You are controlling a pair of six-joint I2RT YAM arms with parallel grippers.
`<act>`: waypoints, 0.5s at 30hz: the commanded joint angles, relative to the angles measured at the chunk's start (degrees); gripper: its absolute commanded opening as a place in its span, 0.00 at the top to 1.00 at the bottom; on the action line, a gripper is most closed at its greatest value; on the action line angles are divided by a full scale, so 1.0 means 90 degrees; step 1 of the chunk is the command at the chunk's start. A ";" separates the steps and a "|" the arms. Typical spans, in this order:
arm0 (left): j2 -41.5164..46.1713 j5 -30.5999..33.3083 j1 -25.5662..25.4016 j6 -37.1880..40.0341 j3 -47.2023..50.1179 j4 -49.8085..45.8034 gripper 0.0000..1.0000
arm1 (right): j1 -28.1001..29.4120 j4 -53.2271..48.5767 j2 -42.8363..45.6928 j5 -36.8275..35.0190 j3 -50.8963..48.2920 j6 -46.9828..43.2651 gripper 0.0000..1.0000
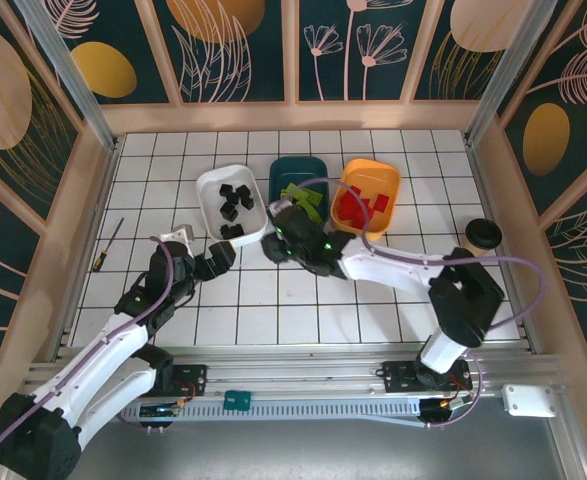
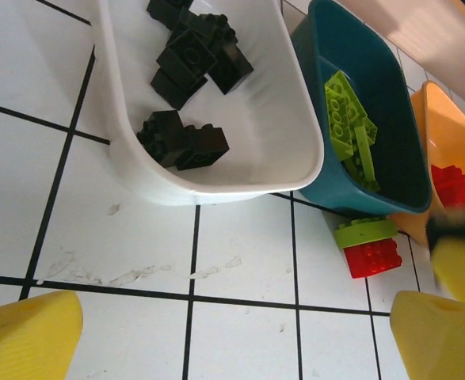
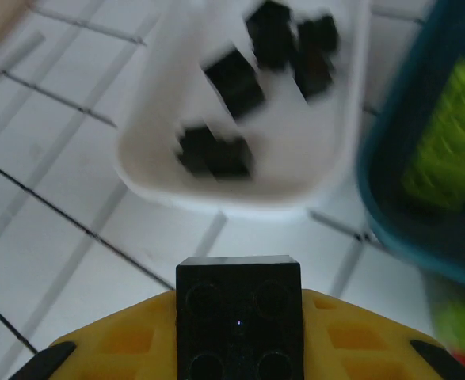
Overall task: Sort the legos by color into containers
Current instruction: Place the lego in the container.
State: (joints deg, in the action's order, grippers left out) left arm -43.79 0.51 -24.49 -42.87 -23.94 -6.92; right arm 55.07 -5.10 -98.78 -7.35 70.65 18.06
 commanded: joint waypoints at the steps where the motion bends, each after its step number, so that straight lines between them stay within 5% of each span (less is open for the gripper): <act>1: 0.0299 0.0145 -0.0022 -0.0118 0.0014 -0.0249 0.02 | -0.0132 0.0088 -0.1117 0.0192 0.1083 -0.0164 0.75; 6: 0.0450 0.0127 -0.0022 -0.0100 0.0014 -0.0475 0.02 | -0.0368 -0.0240 -0.2579 0.0266 0.2788 -0.0131 0.70; 10: 0.0519 0.0082 -0.0023 -0.0127 0.0058 -0.0547 0.01 | -0.0449 -0.0528 -0.3112 0.0162 0.3615 -0.0239 0.32; 15: 0.0575 0.0035 -0.0018 -0.0139 0.0088 -0.0481 0.01 | -0.0416 -0.0099 -0.2322 -0.0070 0.2727 -0.0176 0.21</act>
State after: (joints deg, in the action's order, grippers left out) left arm -39.33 0.91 -24.49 -43.22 -23.92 -10.66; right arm 50.70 -7.68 -126.39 -6.17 98.59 16.67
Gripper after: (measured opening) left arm 0.985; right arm 0.782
